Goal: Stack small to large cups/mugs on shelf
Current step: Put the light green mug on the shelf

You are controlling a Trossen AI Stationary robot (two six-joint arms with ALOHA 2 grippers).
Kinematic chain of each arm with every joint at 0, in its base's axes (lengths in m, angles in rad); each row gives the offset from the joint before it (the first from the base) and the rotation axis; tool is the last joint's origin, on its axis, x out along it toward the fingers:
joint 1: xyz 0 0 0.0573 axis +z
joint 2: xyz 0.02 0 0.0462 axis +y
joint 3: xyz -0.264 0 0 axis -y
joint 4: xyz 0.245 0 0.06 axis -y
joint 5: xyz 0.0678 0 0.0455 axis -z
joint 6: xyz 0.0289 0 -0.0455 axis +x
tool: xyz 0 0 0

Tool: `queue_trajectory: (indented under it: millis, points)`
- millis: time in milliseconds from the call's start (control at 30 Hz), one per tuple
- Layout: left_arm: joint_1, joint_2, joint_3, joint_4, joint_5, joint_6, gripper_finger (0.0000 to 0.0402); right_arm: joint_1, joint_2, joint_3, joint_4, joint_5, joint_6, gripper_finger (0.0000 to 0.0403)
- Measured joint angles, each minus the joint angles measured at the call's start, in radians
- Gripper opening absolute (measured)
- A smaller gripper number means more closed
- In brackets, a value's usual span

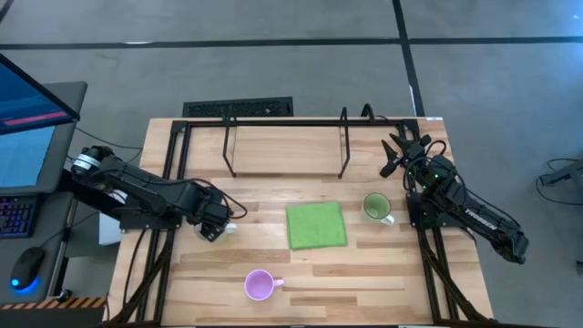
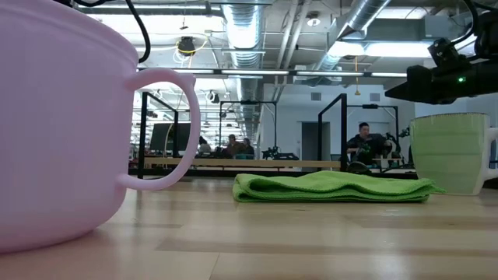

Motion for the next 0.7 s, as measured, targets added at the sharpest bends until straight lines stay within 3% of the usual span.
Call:
queue_trajectory:
  millis: [700]
  points:
    - [0.022, 0.000, 0.000, 0.000, -0.063, -0.073, 0.0295, 0.000, 0.000, 0.000, 0.000, 0.000, 0.000, 0.0184]
